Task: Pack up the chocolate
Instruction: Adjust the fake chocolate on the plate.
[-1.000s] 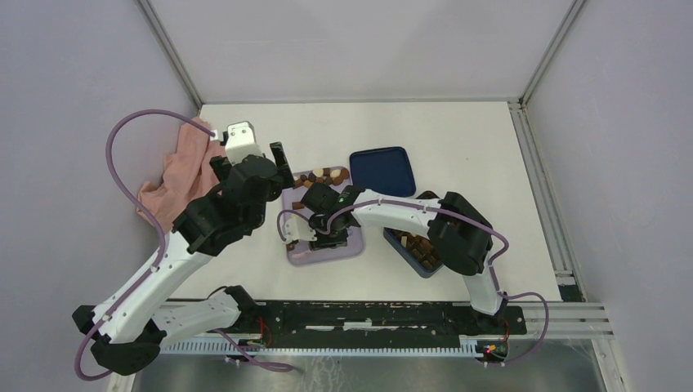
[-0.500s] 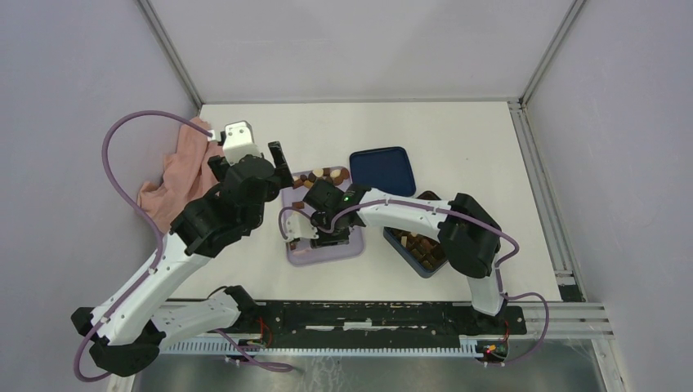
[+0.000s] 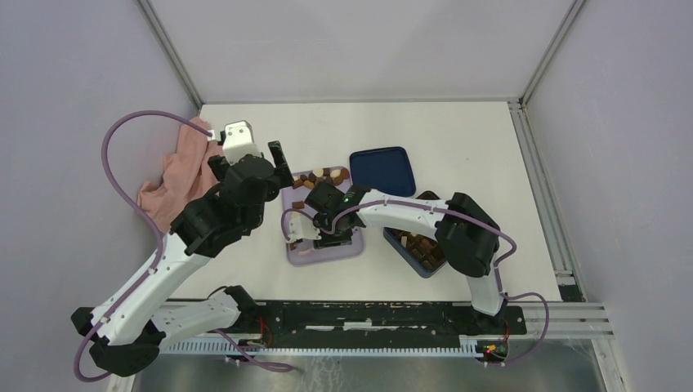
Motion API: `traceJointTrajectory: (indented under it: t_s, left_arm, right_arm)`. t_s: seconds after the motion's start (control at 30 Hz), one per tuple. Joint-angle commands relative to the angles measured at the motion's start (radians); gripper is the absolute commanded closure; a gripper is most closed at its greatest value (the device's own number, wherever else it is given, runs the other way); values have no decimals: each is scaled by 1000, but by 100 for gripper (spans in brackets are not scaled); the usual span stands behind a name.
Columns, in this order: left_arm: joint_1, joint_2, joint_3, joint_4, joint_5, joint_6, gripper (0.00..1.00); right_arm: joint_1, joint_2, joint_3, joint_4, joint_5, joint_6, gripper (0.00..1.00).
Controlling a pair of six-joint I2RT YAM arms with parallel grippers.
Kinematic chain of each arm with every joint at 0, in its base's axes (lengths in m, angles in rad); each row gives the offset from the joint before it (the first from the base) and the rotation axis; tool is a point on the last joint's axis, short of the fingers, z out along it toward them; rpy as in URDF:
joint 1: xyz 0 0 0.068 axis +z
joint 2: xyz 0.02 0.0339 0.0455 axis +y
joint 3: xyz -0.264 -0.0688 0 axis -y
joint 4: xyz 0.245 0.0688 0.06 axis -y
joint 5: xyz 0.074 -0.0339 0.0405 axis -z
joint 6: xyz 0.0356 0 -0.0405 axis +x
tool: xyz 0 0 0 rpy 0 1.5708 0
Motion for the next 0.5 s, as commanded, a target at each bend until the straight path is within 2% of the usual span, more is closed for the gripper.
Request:
traceJointTrajectory:
  t_s: [0.0, 0.47]
  left_arm:
    - [3, -11, 3, 44, -32, 29, 0]
    - [3, -18, 5, 40, -37, 25, 0]
  right_arm:
    - [-5, 29, 24, 16, 18, 15, 57]
    - [-5, 130, 169, -12, 18, 36, 57]
